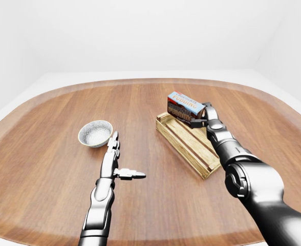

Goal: Pick up the chocolate pudding and put it in the tray.

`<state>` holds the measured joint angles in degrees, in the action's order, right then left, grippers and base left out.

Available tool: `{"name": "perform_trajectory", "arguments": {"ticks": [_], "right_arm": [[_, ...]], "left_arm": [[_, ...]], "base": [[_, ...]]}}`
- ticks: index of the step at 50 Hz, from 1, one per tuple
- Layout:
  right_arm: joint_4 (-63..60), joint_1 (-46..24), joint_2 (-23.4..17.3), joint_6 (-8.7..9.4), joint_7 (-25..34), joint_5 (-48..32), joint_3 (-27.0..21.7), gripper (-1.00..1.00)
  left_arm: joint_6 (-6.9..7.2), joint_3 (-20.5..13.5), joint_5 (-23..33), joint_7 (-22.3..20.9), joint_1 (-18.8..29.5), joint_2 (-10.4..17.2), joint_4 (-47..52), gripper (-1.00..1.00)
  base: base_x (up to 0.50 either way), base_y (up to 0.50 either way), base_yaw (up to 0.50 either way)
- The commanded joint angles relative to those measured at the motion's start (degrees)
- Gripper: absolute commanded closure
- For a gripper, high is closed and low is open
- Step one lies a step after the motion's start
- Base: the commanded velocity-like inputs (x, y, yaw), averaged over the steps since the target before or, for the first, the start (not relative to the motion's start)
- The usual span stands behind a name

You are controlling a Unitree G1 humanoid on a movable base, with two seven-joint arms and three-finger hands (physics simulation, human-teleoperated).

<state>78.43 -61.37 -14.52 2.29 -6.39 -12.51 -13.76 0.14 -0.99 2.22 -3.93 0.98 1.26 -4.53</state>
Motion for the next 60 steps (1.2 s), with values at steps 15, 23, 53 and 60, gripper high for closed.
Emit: {"name": "perform_trajectory", "arguments": {"ticks": [15,23,53,60], "right_arm": [[-0.3,3.9,-1.0,-1.53,-0.7,2.1,-1.6,1.00],[-0.3,4.4,-1.3,-2.00,-0.6,2.4,-1.8,1.00],[-0.1,8.9,-2.9,-2.57,-1.1,2.1,-2.8,1.00],[-0.1,9.5,-3.2,-2.58,-1.2,2.2,-3.0,1.00]], "left_arm": [[0.18,-0.3,-0.9,0.0,0.0,-0.1,0.5,-1.00],[0.32,-0.3,-0.9,-0.1,0.1,0.0,0.5,-1.00],[0.44,-0.2,-0.8,-0.1,0.0,-0.1,0.6,-1.00],[0.12,-0.4,-1.0,0.0,0.4,0.0,-0.2,-1.00]], "base": [[0.00,0.00,0.00],[0.00,0.00,0.00],[0.00,0.00,0.00],[0.00,0.00,0.00]]}}
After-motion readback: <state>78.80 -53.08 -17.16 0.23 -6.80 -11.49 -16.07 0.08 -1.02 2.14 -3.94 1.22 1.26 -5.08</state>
